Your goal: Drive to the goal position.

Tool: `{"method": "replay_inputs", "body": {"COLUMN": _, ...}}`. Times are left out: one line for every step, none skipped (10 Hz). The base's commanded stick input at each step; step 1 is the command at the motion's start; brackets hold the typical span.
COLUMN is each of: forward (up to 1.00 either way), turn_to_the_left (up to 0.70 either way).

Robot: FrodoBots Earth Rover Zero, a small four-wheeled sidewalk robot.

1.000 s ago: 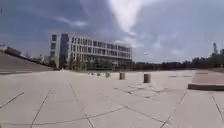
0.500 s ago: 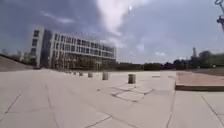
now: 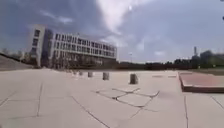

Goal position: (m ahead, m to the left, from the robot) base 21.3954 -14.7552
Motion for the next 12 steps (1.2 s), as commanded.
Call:
{"method": "replay_inputs", "body": {"forward": 0.7, "turn_to_the_left": 0.0}}
{"method": "replay_inputs", "body": {"forward": 0.7, "turn_to_the_left": 0.0}}
{"method": "replay_inputs", "body": {"forward": 0.7, "turn_to_the_left": 0.0}}
{"method": "replay_inputs", "body": {"forward": 0.7, "turn_to_the_left": 0.0}}
{"method": "replay_inputs", "body": {"forward": 0.7, "turn_to_the_left": 0.0}}
{"method": "replay_inputs", "body": {"forward": 0.7, "turn_to_the_left": 0.0}}
{"method": "replay_inputs", "body": {"forward": 0.7, "turn_to_the_left": 0.0}}
{"method": "replay_inputs", "body": {"forward": 0.7, "turn_to_the_left": 0.0}}
{"method": "replay_inputs", "body": {"forward": 0.7, "turn_to_the_left": 0.0}}
{"method": "replay_inputs", "body": {"forward": 0.7, "turn_to_the_left": 0.0}}
{"method": "replay_inputs", "body": {"forward": 0.7, "turn_to_the_left": 0.0}}
{"method": "replay_inputs", "body": {"forward": 0.7, "turn_to_the_left": 0.0}}
